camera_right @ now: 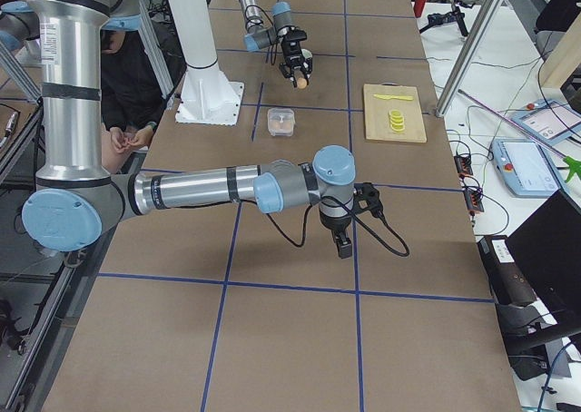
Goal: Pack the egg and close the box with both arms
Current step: 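Carry the egg with the left gripper over the clear egg carton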
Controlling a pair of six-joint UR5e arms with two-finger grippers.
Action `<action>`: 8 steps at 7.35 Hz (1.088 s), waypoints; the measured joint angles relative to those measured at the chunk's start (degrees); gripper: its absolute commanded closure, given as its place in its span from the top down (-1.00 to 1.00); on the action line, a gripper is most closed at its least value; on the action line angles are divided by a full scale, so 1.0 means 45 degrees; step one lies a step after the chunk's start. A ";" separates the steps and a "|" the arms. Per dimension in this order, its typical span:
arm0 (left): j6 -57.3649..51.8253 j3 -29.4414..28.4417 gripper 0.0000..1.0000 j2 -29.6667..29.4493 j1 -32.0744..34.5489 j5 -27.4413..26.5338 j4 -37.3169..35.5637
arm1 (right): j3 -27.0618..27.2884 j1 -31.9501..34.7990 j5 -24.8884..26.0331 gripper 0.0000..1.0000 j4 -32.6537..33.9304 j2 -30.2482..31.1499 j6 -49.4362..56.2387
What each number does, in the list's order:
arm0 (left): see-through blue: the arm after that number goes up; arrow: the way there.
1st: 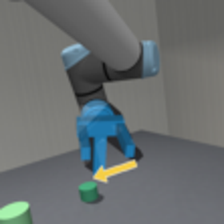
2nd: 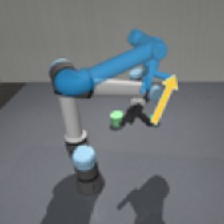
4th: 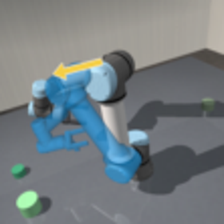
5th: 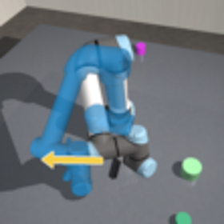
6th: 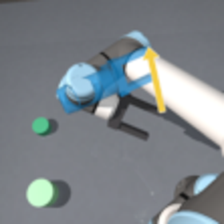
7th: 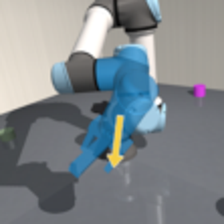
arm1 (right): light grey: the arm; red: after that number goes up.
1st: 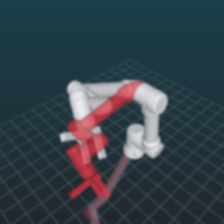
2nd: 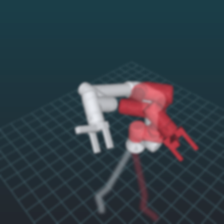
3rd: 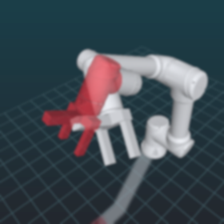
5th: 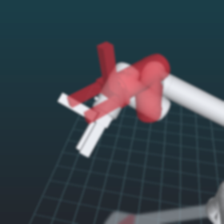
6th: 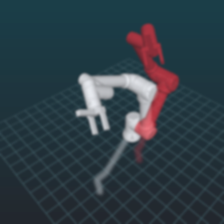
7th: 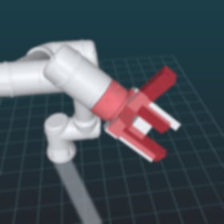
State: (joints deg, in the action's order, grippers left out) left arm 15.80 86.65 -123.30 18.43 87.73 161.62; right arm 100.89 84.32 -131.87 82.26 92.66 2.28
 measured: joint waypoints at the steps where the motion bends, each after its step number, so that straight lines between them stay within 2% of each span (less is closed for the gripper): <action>1: -0.0189 -0.0650 -0.44 -0.0549 -0.0463 -0.0565 0.0016 | -0.0009 0.0005 0.0005 1.00 0.0000 -0.0004 0.0000; 2: -0.0257 -0.1221 -0.16 -0.0999 -0.0791 -0.0944 0.0021 | -0.0020 0.0008 0.0012 1.00 0.0000 -0.0004 0.0000; 3: -0.0278 -0.1538 0.31 -0.1224 -0.1006 -0.1100 0.0022 | -0.0028 0.0018 0.0021 1.00 0.0000 -0.0001 0.0000; 4: -0.0285 -0.1679 0.47 -0.1309 -0.1150 -0.1152 0.0023 | -0.0033 0.0024 0.0025 1.00 0.0001 0.0002 0.0001; 5: -0.0287 -0.1731 0.72 -0.1330 -0.1262 -0.1168 0.0023 | -0.0042 0.0028 0.0027 1.00 0.0001 0.0004 0.0000; 6: -0.0289 -0.1741 0.92 -0.1330 -0.1359 -0.1173 0.0022 | -0.0049 0.0030 0.0028 1.00 0.0001 0.0006 0.0000; 8: -0.0284 -0.1713 0.98 -0.1320 -0.1452 -0.1175 0.0023 | -0.0055 0.0031 0.0040 1.00 0.0008 -0.0002 0.0001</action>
State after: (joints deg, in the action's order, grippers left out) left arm 14.52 78.94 -129.24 11.90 82.44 161.72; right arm 100.64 84.46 -131.69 82.30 92.65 2.29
